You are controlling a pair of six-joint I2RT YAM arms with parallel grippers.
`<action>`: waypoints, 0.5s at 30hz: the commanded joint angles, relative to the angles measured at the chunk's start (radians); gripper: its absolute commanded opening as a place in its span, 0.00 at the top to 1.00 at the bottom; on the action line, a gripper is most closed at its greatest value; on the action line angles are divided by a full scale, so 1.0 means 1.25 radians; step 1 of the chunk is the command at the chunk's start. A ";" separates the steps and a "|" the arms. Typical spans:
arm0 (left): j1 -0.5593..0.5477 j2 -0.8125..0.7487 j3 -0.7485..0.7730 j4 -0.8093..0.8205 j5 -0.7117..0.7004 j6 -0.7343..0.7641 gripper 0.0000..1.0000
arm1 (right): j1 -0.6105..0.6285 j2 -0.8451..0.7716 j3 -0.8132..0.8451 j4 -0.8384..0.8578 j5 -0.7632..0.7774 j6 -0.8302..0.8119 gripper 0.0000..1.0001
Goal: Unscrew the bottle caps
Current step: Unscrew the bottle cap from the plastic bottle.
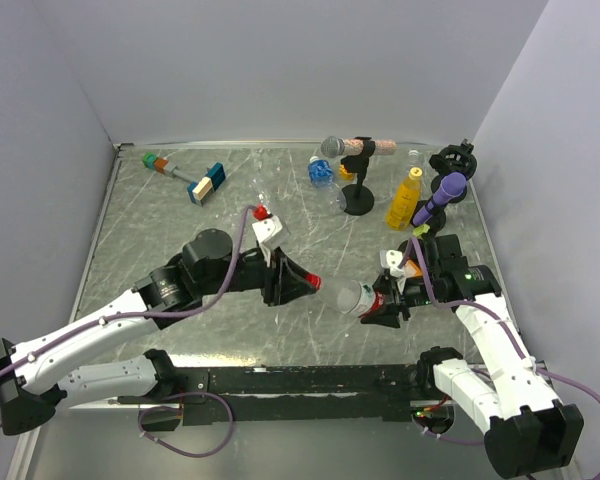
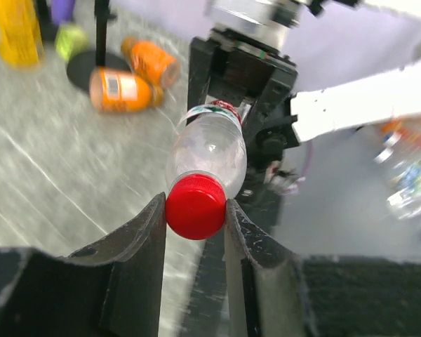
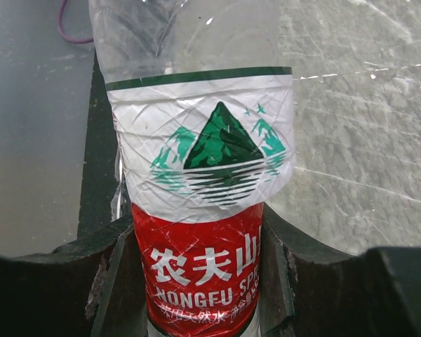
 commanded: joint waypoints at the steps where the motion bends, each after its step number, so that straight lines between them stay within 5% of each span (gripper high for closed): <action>1: 0.001 -0.018 0.076 -0.101 -0.122 -0.279 0.99 | 0.004 0.002 -0.006 0.040 0.021 -0.003 0.65; 5: -0.001 -0.032 0.075 -0.143 -0.161 -0.397 0.99 | 0.004 0.003 -0.006 0.047 0.024 0.003 0.65; 12: -0.009 0.021 0.116 -0.198 -0.156 -0.413 0.99 | 0.004 0.006 -0.007 0.048 0.026 0.007 0.65; 15: -0.009 0.017 0.124 -0.188 -0.168 -0.407 0.88 | 0.004 0.005 -0.007 0.049 0.028 0.008 0.65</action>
